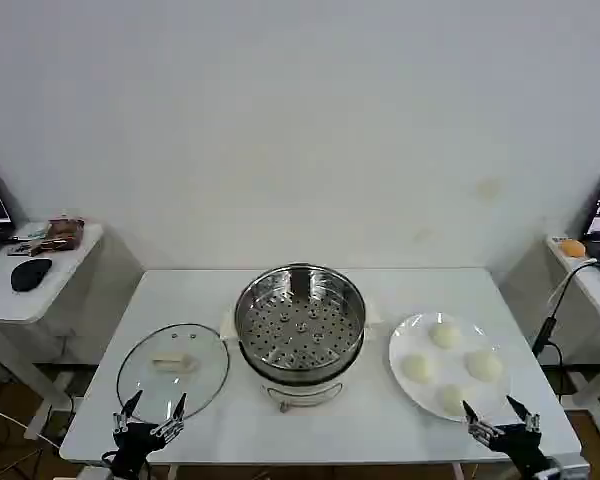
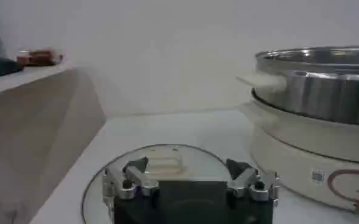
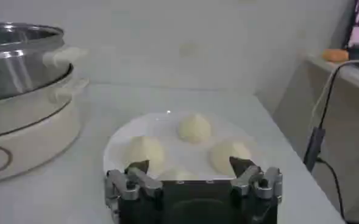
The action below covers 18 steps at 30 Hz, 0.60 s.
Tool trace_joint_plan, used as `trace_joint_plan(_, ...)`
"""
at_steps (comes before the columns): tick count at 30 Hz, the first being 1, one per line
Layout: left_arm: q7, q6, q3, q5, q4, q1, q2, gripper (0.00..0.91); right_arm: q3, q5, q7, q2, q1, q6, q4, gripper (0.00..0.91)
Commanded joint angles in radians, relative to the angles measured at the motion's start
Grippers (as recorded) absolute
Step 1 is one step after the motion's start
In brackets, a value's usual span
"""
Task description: Take steamed baozi put them in steamer then cover it.
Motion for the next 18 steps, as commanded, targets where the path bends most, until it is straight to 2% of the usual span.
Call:
trace_joint_plan(1, 0.001, 0.0, 0.001, 0.005, -0.002, -0.001, -0.003, 0.907, 0.014, -0.114, -0.024, -0.055, 0.016, -0.026, -0.015, 0.907)
trace_joint_plan(4, 0.003, 0.001, -0.001, 0.006, -0.006, 0.002, -0.004, 0.907, 0.02, -0.19, -0.043, -0.094, 0.034, -0.034, -0.029, 0.907)
trace_joint_plan(14, 0.005, 0.001, -0.01, 0.011, 0.004, 0.001, -0.013, 0.907, -0.008, -0.254, -0.079, -0.255, 0.175, -0.077, -0.102, 0.907)
trace_joint_plan(18, 0.006, 0.003, -0.014, 0.011, 0.006, -0.004, -0.013, 0.907, -0.029, -0.29, -0.124, -0.33, 0.244, -0.104, -0.139, 0.907)
